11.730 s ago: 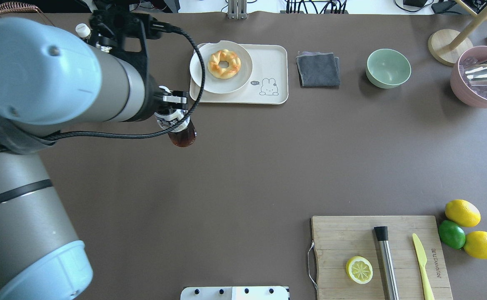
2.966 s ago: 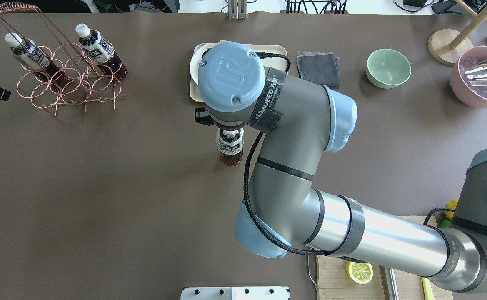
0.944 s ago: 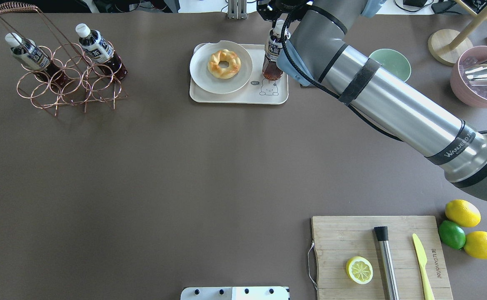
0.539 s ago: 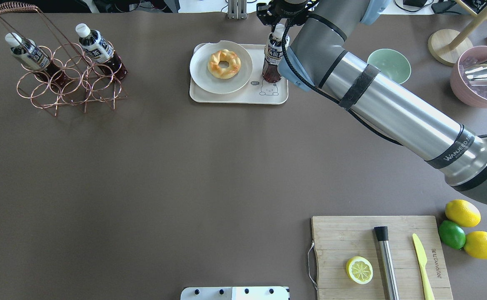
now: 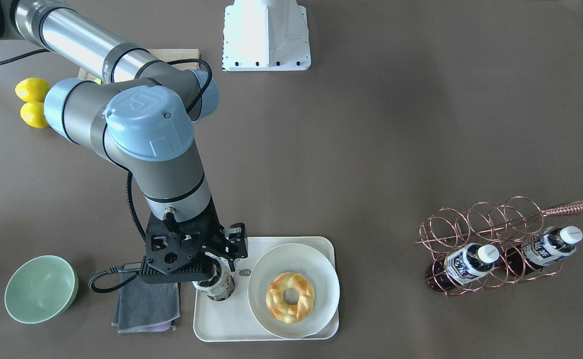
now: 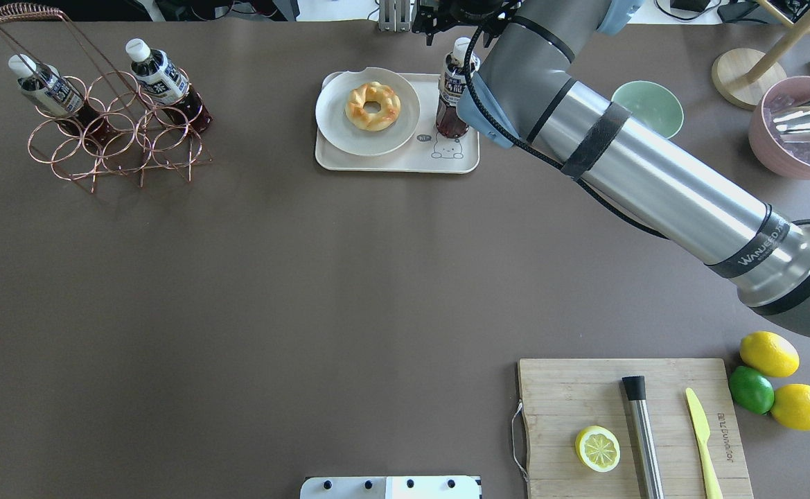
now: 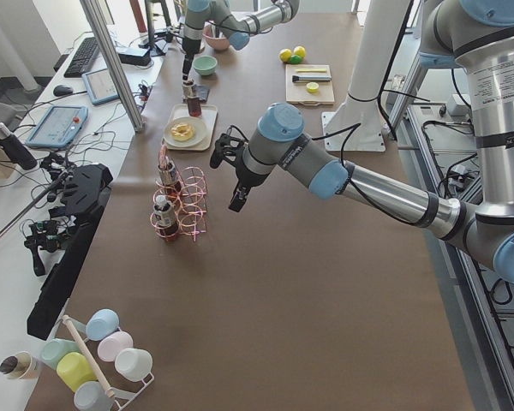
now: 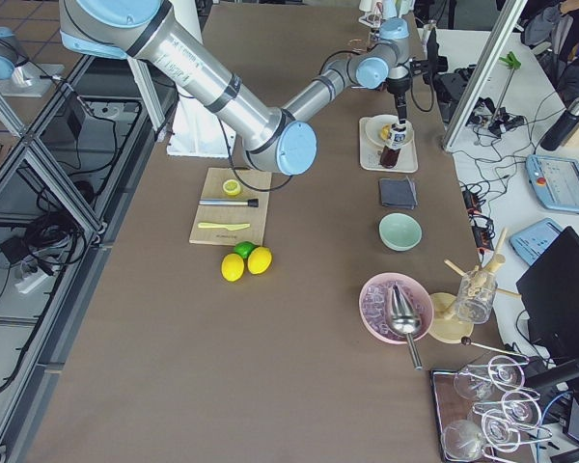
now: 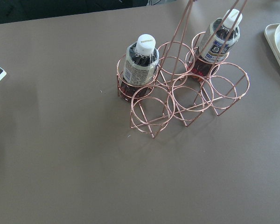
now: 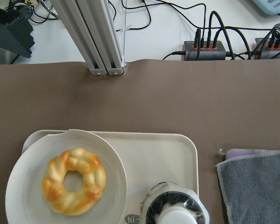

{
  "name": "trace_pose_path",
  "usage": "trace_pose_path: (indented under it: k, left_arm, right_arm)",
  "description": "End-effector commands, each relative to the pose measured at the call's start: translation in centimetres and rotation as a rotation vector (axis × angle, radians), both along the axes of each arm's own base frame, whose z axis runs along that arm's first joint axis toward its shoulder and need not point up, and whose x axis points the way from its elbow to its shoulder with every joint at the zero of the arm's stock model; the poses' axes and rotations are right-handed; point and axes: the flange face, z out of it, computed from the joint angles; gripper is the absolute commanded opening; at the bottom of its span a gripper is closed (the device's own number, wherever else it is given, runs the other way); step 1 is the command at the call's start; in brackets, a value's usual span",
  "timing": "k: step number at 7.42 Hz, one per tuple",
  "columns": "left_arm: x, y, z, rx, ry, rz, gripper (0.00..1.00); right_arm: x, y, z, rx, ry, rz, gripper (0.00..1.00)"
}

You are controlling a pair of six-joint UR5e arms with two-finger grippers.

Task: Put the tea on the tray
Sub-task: 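Release the bottle on the tray and raise the right gripper away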

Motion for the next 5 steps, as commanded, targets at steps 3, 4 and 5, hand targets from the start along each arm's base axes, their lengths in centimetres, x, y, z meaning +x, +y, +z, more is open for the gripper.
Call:
trace_pose_path:
  k: [3, 4, 5]
  left_arm:
    - [0.4, -0.3, 0.0, -0.076, 0.033, -0.046, 0.94]
    - [0.4, -0.4, -0.2, -0.08, 0.037, -0.051, 0.94]
    - [0.4, -0.7, 0.3, -0.09, 0.037, -0.051, 0.94]
  right_arm:
    - [15.0, 8.5, 0.9, -0.003, -0.006, -0.047, 1.0]
    - [20.1, 10.0, 3.9, -0.045, -0.019, -0.048, 1.0]
    - [24.4, 11.6, 7.2, -0.034, 0.017, -0.08, 1.0]
